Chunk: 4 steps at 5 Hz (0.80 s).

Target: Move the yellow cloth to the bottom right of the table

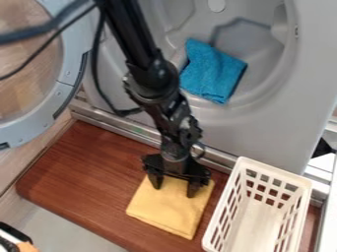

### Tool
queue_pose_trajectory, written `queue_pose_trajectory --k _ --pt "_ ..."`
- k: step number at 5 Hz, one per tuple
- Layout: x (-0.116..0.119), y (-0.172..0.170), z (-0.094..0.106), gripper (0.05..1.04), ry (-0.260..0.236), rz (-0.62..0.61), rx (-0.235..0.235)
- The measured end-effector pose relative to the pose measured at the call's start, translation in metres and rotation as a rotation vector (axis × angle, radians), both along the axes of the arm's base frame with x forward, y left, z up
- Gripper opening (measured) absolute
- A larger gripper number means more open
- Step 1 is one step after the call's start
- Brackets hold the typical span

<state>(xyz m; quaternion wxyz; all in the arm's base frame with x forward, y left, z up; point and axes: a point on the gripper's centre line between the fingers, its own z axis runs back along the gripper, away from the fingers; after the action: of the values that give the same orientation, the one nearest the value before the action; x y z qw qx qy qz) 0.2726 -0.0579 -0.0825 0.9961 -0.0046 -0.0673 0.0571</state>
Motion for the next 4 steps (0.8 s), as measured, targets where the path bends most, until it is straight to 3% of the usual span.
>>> queue_pose_trajectory --k 2,3,4 --pt "0.0 0.003 0.003 0.998 0.019 0.056 0.023" --pt "-0.007 0.01 0.024 1.002 -0.002 0.047 0.058" --pt "-0.004 0.011 0.067 1.001 -0.079 0.054 0.054"
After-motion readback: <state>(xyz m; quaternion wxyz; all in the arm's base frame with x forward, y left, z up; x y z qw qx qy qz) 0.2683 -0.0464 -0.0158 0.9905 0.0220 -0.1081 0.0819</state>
